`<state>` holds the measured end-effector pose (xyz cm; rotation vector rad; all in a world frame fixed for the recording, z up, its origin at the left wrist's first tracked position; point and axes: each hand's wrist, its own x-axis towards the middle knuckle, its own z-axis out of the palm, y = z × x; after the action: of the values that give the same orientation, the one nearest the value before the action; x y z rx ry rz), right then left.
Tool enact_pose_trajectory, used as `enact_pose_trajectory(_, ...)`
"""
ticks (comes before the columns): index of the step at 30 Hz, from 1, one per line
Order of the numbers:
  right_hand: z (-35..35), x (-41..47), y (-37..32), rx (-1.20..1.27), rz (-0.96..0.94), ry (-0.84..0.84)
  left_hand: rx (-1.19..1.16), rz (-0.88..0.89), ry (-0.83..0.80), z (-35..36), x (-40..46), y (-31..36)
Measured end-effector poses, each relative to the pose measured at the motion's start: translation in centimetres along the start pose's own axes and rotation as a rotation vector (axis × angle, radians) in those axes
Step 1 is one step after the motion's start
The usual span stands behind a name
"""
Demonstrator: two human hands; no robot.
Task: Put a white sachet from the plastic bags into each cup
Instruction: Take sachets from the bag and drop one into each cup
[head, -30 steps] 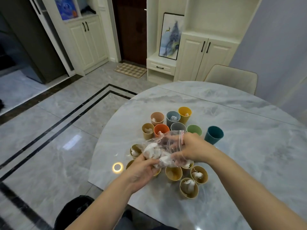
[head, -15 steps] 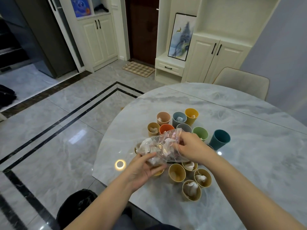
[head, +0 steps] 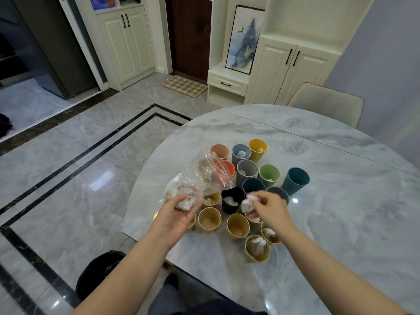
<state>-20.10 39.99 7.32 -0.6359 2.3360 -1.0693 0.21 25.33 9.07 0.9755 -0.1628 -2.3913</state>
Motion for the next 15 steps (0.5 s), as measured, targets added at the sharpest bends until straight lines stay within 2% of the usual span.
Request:
enact_pose_trajectory(4, 3.2, -0.1, 3.6, -0.173, 0.127, -0.152, -0.007, -0.009, 0.002, -0.3, -0.6, -0.1)
enact_pose_trajectory(15, 4.1, 0.3, 4.0, -0.250, 0.127, -0.239, 0.026, -0.024, -0.006, -1.6, -1.2, -0.6)
